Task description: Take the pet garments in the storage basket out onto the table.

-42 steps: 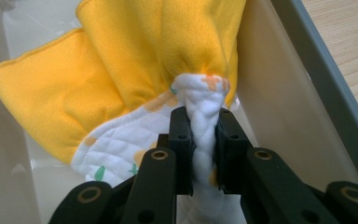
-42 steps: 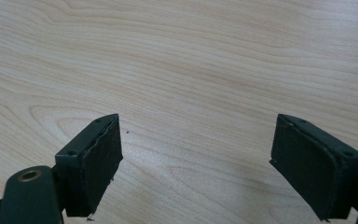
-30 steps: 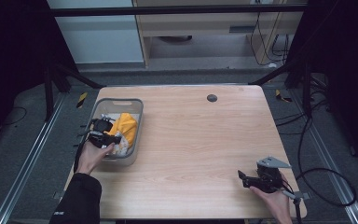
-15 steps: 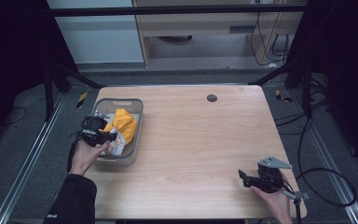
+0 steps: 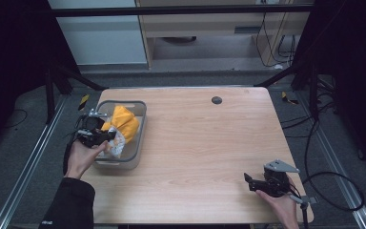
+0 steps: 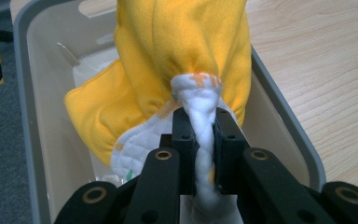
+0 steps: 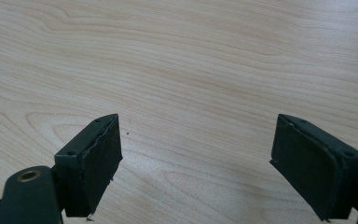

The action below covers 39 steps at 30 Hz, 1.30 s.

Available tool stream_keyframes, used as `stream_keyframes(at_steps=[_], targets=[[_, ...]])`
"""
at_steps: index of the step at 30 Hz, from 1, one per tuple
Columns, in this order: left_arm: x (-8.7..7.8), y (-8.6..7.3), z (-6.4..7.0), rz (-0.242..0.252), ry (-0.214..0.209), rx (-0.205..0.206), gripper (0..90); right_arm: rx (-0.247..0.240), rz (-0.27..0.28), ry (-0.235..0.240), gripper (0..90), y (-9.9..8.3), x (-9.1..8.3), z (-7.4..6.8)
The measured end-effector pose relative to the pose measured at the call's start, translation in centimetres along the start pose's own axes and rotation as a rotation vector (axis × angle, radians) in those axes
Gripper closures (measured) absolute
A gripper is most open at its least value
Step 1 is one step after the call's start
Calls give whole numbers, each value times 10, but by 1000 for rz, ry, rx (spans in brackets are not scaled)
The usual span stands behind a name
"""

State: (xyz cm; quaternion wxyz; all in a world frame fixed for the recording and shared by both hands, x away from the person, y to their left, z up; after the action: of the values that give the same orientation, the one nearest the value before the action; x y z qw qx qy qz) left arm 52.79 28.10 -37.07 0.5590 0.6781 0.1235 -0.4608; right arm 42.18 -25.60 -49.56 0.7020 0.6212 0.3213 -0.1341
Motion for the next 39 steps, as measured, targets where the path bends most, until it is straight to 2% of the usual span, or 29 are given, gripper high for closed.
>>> stream_keyframes(at_steps=[12, 18, 28, 39], targets=[[-14, 4, 3, 31, -3, 18, 813, 3, 5, -8, 159, 0, -1, 0], [-22, 7, 8, 42, -11, 43, 816, 13, 5, -5, 159, 0, -2, 0], [-32, 12, 24, 49, -23, 95, 816, 6, 9, -9, 159, 0, -2, 1], [-42, 15, 46, 50, -72, 164, 816, 9, 12, -8, 160, 0, -2, 0]])
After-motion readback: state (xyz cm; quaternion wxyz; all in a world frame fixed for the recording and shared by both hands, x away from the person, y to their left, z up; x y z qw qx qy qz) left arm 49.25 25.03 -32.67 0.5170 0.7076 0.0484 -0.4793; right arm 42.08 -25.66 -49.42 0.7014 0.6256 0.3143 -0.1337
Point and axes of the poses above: each handheld gripper's, and its own axes: x roughly forward along the jaws, y roughly out of its top, z roughly to its right, the point moved 1 cm from there along x, roughly forward along the jaws, and after that the axes turned 6 degrees about -y, right-handed, at the moved point
